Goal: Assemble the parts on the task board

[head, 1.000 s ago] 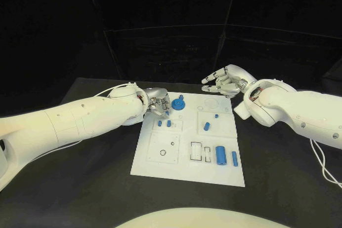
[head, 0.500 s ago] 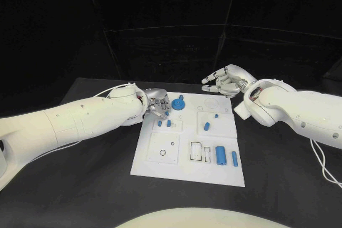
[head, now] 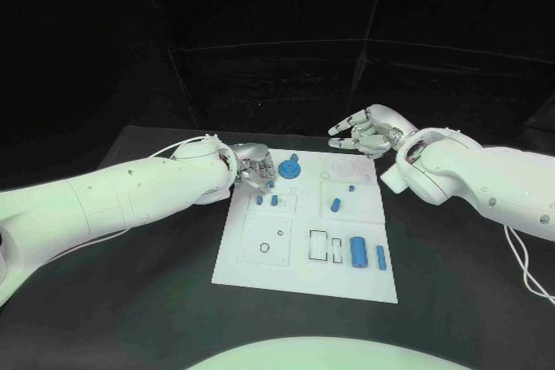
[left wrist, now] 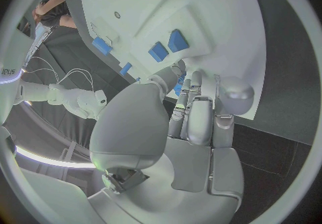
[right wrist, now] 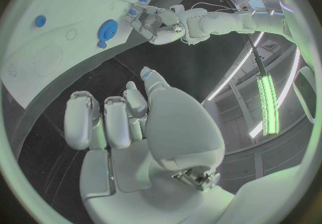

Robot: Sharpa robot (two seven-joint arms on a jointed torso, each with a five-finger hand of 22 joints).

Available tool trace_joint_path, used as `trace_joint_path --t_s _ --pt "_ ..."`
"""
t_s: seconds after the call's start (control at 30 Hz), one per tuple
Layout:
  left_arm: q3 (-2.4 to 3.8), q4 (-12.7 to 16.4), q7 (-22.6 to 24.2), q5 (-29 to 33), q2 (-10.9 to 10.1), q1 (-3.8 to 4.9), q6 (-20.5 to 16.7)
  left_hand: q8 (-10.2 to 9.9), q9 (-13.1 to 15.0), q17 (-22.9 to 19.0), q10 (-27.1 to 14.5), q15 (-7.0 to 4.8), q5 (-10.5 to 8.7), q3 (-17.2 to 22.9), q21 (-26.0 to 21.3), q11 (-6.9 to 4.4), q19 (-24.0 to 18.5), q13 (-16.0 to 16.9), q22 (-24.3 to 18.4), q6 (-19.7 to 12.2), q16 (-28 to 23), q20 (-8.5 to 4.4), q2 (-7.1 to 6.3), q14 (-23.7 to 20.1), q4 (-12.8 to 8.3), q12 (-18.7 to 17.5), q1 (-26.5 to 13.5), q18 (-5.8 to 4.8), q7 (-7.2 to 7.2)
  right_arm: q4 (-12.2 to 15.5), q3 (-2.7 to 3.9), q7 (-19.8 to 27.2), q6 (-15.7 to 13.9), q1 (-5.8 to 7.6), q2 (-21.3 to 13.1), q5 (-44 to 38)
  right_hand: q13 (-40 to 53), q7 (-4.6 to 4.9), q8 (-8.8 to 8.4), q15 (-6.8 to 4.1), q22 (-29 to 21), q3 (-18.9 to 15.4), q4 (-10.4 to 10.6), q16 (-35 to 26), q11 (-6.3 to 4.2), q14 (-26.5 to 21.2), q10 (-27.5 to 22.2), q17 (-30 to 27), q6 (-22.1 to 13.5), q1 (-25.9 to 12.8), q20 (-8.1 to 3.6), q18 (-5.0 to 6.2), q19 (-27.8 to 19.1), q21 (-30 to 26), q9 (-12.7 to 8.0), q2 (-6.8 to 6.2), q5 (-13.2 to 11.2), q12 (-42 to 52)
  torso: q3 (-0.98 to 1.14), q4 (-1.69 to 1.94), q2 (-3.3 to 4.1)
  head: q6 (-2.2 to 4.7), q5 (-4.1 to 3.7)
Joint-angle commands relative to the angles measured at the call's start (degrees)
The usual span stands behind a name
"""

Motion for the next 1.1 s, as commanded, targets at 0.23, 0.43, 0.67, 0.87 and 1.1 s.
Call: trace_joint_path --t_s 0.23,0.43,0.67,0.87,1.1 --pt "0.05 1.70 -0.11 0.20 -0.94 0.06 -1.69 -0.04 0.20 0.24 0.29 0.45 0.04 -0.31 0.08 -0.02 -0.24 0.19 0.27 0.31 0.04 0.30 -0.10 0.93 -0.16 -0.01 0.45 -0.90 0.23 -0.17 0.03 0.39 0.40 0.08 0.05 0.12 -0.05 0.01 0.33 -0.32 -0.05 0.46 0.00 -0.16 -0.01 2.16 -0.46 -0.05 -0.21 -0.36 0.05 1.16 -0.41 -0.18 0.00 0.01 0.34 -0.20 -0.01 0.03 -0.02 -0.03 -0.05" --pt "0.06 2.38 -0.11 0.22 -1.41 0.06 -2.63 0.05 0.24 0.18 0.32 0.46 0.04 -0.25 0.15 0.00 -0.22 0.20 0.35 0.49 0.04 0.31 0.02 0.93 -0.22 -0.02 0.58 -0.91 0.29 -0.26 0.03 0.39 0.43 0.07 0.10 0.12 -0.05 0.01 0.33 -0.32 -0.05 0.46 0.00 -0.16 -0.01 2.16 -0.46 -0.05 -0.21 -0.36 0.05 1.16 -0.41 -0.18 0.00 0.01 0.34 -0.20 0.00 0.00 0.00 0.01 0.00" --pt "0.07 2.91 -0.03 0.22 -1.93 0.06 -3.45 0.18 0.28 0.28 0.42 0.49 0.05 -0.09 0.29 0.04 -0.18 0.24 0.51 0.83 0.14 0.34 0.23 0.97 -0.41 0.01 0.91 -0.93 0.41 -0.33 0.03 0.38 0.44 0.05 0.11 0.12 -0.05 0.01 0.33 -0.32 -0.05 0.46 0.00 -0.16 -0.01 2.16 -0.46 -0.05 -0.21 -0.36 0.05 1.16 -0.41 -0.18 0.00 0.01 0.34 -0.20 0.03 -0.01 0.00 -0.01 0.02" --pt "0.07 3.03 -0.30 0.22 -2.06 0.06 -3.07 0.24 0.30 0.31 0.56 0.50 0.04 -0.04 0.35 0.06 -0.17 0.28 0.58 0.97 0.18 0.35 0.32 0.99 -0.47 0.10 1.00 -0.94 0.49 -0.40 0.02 0.39 0.48 0.04 0.16 0.12 -0.05 0.01 0.33 -0.32 -0.05 0.46 0.00 -0.16 -0.01 2.16 -0.46 -0.05 -0.21 -0.36 0.05 1.16 -0.41 -0.18 0.00 0.01 0.34 -0.20 0.04 -0.01 0.02 0.00 0.06" --pt "0.07 3.20 -0.23 0.19 -2.02 0.06 -2.71 0.41 0.34 0.23 0.99 0.51 0.04 0.01 0.52 0.03 -0.13 0.40 0.77 1.38 0.20 0.37 0.47 0.99 -0.56 0.37 1.13 -0.96 0.53 -0.44 0.02 0.39 0.53 0.01 0.22 0.12 -0.05 0.01 0.33 -0.32 -0.05 0.46 0.00 -0.16 -0.01 2.16 -0.46 -0.05 -0.21 -0.36 0.05 1.16 -0.41 -0.18 0.00 0.01 0.34 -0.20 0.03 0.01 0.02 0.00 0.05"
